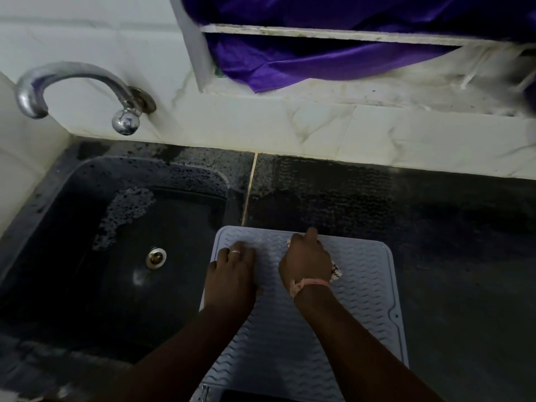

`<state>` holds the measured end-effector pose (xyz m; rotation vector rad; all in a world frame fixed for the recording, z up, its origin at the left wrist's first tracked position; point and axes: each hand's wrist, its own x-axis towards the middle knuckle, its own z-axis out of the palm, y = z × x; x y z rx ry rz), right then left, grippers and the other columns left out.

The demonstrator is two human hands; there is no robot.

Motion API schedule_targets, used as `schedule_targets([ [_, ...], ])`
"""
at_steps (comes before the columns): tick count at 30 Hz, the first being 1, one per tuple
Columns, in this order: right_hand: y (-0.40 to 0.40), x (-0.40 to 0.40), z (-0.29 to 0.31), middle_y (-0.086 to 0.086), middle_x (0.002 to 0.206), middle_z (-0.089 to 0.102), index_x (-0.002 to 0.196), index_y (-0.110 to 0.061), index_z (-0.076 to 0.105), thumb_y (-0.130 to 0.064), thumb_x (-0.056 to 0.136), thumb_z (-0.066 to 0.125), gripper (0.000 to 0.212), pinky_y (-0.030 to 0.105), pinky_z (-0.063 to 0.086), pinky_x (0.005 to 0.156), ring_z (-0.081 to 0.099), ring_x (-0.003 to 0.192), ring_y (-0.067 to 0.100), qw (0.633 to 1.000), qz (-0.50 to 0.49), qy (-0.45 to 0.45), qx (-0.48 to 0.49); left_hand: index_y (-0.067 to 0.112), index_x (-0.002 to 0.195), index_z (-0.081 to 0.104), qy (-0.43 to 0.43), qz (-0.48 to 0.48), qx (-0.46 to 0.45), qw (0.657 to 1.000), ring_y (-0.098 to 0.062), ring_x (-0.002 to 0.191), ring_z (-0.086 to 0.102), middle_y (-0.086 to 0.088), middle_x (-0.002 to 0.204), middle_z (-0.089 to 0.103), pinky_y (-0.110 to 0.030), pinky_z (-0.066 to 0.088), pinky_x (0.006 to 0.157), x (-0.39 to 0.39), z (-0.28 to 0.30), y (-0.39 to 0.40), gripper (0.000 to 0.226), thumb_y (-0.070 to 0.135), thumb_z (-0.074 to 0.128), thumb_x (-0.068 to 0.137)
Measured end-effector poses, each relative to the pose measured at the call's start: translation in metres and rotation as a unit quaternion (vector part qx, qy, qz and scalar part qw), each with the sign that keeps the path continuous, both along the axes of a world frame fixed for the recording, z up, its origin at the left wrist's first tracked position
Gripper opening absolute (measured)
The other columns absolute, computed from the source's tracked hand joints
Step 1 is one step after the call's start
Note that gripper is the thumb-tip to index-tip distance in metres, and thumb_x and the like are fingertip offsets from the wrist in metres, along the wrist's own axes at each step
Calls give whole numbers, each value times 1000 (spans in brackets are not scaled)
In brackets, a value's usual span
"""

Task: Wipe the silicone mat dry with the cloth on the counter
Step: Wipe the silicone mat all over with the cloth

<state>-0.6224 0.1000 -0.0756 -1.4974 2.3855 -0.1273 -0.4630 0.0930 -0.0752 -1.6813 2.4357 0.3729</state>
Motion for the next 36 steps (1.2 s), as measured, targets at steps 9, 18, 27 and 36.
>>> schedule_targets([
  [9,-11,9,0,13,130,43,112,-10,63,-20,86,53,29,34,52,82,60,96,27,1000,21,-12,11,48,154,8,69,115,129,982,-38,152,1,1,166,-12,-60,33,114,14,-2,-10,106,52,78,76],
  [18,-41,56,7,10,124,44,113,-11,64,-36,95,54,33,38,50,81,62,97,28,995,97,7,8,50,154,10,75,103,124,984,-34,152,6,5,166,-11,-56,42,107,17,1,-11,98,49,75,80],
  [27,-52,72,3,8,118,48,111,-14,64,-26,84,62,30,37,53,76,62,93,26,989,148,13,11,34,155,-11,140,248,94,954,-34,149,13,-9,166,-7,-54,30,114,23,-6,2,122,62,75,73],
  [36,-68,95,5,9,118,52,106,-15,68,-48,91,58,37,38,51,75,64,93,30,980,195,41,-27,28,158,-11,174,263,147,938,-31,137,40,-5,156,30,-51,41,106,27,-7,-4,115,57,69,80],
])
